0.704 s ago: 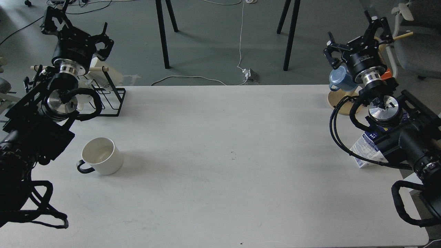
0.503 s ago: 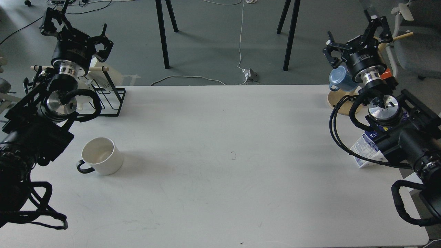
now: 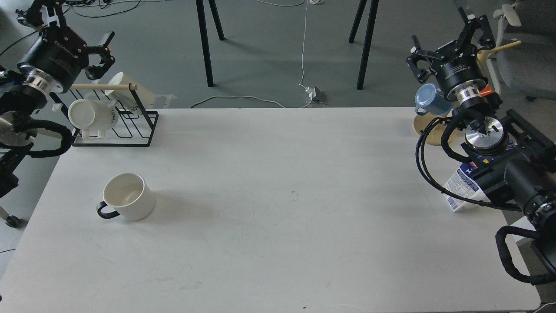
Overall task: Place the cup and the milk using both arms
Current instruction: 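Reach the left gripper down to the white mug's rim, then grasp the white mug with the left gripper and lift it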
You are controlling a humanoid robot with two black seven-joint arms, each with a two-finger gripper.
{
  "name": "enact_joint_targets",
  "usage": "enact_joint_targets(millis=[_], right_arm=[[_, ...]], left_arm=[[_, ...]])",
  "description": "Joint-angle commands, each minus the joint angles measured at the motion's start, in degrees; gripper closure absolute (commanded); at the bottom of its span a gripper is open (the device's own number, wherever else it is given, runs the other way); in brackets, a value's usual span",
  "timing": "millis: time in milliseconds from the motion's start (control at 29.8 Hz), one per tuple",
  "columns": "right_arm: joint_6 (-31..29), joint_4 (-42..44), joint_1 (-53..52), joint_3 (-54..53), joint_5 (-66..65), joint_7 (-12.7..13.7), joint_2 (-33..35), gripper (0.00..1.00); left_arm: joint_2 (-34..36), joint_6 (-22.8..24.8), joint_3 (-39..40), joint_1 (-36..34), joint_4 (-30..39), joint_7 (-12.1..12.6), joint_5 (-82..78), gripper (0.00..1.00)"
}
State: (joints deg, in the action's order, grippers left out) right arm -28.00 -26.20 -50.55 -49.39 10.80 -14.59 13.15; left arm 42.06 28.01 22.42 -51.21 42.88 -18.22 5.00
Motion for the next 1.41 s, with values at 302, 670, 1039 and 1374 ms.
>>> enact_joint_targets(millis=[302,670,1039,1374], right_arm=[[0.0,-0.17,-0.43,0.09,-0.08,0.0,0.04,0.01],[0.0,0.01,-1.21,0.17,-0.25,0.09,-0.05,0.01],[0.0,0.1,-2.18,0.7,-0.61,0.09,-0.05,0.01],[0.0,0.1,-2.1,1.84,-0.61,0.09,0.21,0.01]], left_arm=[[17.88,-0.01,-1.59,7.17,19.35,-3.22,-50.92,0.09],[11.83,-17.53,-1.85,16.75,13.91,-8.14,-88.82,0.15],[1.01,-31.96,-3.34,20.89,-7.54,-9.78,-113.72,0.22],[0.83,-32.22,-3.96,20.1,-7.99,-9.78,-113.46,0.76]])
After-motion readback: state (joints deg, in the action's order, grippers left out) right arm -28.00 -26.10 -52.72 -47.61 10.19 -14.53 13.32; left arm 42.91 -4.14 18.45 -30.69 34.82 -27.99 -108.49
